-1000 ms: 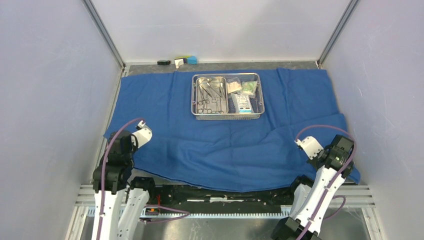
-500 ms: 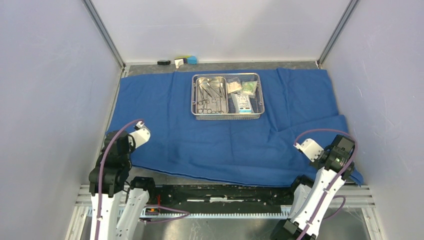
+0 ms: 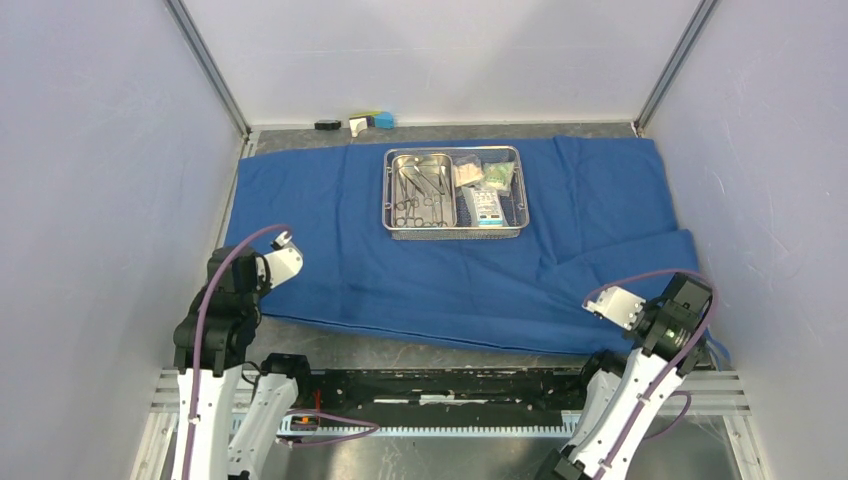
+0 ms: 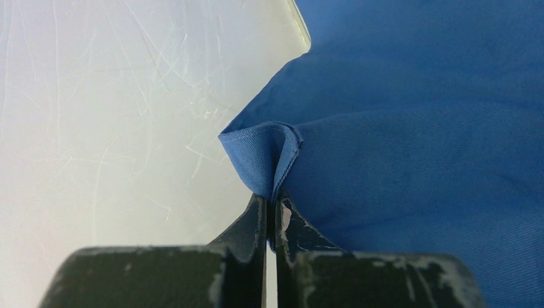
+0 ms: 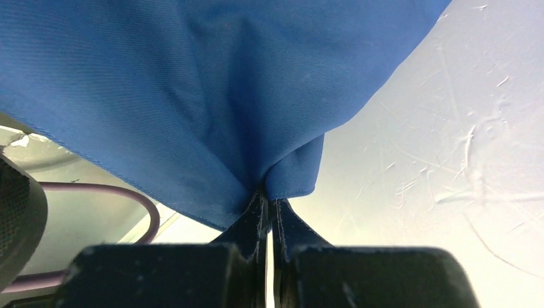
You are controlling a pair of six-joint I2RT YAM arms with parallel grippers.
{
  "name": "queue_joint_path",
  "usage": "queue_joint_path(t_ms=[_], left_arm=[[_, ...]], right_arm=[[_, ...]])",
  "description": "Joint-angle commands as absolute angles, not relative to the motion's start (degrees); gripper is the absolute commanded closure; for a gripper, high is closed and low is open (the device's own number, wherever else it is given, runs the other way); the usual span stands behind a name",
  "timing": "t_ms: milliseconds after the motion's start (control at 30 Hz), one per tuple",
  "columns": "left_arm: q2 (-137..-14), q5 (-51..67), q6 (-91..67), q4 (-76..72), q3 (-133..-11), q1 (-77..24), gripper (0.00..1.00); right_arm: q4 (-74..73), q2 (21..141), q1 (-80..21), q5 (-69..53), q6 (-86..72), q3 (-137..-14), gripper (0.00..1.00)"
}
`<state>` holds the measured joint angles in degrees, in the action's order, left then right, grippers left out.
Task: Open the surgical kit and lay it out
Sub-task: Smooth out the surgical kit at the center of the board.
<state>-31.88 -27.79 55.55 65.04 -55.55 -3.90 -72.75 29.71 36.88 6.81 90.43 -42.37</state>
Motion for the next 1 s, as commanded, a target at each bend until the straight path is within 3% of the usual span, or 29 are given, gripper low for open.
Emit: queue_joint_path(t_ms=[0,100,233,333,600,800,867,933,967], left_arm=[[-31.44,-29.38,59.6,64.05,-56.51,-3.83,0.98],[-30.33,-29.54,60.25,65.35,-55.52,-3.82,0.98],[-29.65,-29.1,60.86,68.97,-54.13,-3.78,0.98],[-29.75,-29.18,61.82,71.37,-53.12,-3.85,0.98],[-34.78,-32.09,63.14,73.47,-53.58,-3.86,0.84],[-40.73,-33.0,62.26,75.21,-57.48,-3.89,0.86],[-41.64,-33.01,61.69,76.56,-58.43,-3.86,0.76],[-41.95,-33.17,60.93,78.07,-58.92,-3.86,0.5],[-41.94,-33.45,60.77,78.77,-59.04,-3.85,0.43]], right_arm=[[-72.18,25.39,37.26,12.91,107.54,-40.13,1.0],[-72.17,25.74,37.25,11.78,107.32,-39.38,0.94],[-72.2,29.58,37.21,9.97,105.17,-39.41,0.57],[-72.22,30.76,37.26,10.75,106.78,-38.05,0.45],[-72.2,35.98,37.21,9.36,106.96,-40.12,0.29],[-72.18,41.7,37.18,0.44,104.27,-46.94,0.24],[-72.19,44.32,36.97,-6.58,101.3,-50.73,0.21],[-72.24,47.39,35.98,-13.02,96.84,-54.03,0.16],[-72.24,48.98,34.92,-15.44,94.3,-55.51,0.11]])
